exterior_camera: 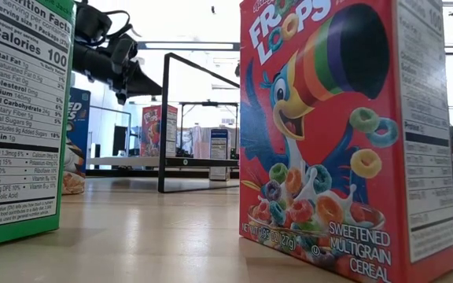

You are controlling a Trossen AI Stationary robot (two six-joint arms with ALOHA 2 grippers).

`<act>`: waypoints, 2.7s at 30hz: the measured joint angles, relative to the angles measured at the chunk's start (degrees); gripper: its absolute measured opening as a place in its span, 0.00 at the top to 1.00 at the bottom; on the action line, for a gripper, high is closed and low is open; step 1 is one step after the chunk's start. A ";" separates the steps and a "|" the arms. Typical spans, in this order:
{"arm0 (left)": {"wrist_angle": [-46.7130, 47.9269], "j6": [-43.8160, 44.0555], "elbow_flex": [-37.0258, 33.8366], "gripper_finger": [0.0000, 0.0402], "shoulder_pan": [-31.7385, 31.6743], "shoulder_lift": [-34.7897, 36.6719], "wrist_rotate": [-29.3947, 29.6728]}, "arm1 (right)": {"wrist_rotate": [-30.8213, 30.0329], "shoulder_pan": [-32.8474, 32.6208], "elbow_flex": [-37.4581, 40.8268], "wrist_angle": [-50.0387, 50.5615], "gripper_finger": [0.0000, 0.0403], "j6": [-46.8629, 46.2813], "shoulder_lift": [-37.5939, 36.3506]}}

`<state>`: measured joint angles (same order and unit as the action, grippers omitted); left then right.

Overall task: Stack cereal on shelf
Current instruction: Put the top green cereal on the shelf

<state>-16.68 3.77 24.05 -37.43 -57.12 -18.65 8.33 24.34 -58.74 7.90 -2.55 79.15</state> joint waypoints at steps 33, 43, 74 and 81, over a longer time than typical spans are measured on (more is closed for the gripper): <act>0.28 -1.39 0.00 0.99 1.88 0.00 0.03 | -25.66 7.65 -0.01 35.78 0.26 -32.57 -0.52; 0.54 -1.92 0.00 0.99 2.03 0.00 0.33 | -24.36 8.79 0.00 34.93 0.27 -35.00 4.85; -0.26 -3.43 -1.34 0.99 1.94 0.02 1.09 | -20.76 6.84 -16.72 41.95 0.61 -23.17 7.04; -6.75 -1.12 -5.29 0.99 0.97 0.02 1.19 | -21.49 1.63 -27.46 42.83 0.61 -19.19 7.02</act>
<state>-23.43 2.65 18.76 -36.46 -57.10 -17.47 -13.15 25.97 -86.20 50.73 -21.74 86.17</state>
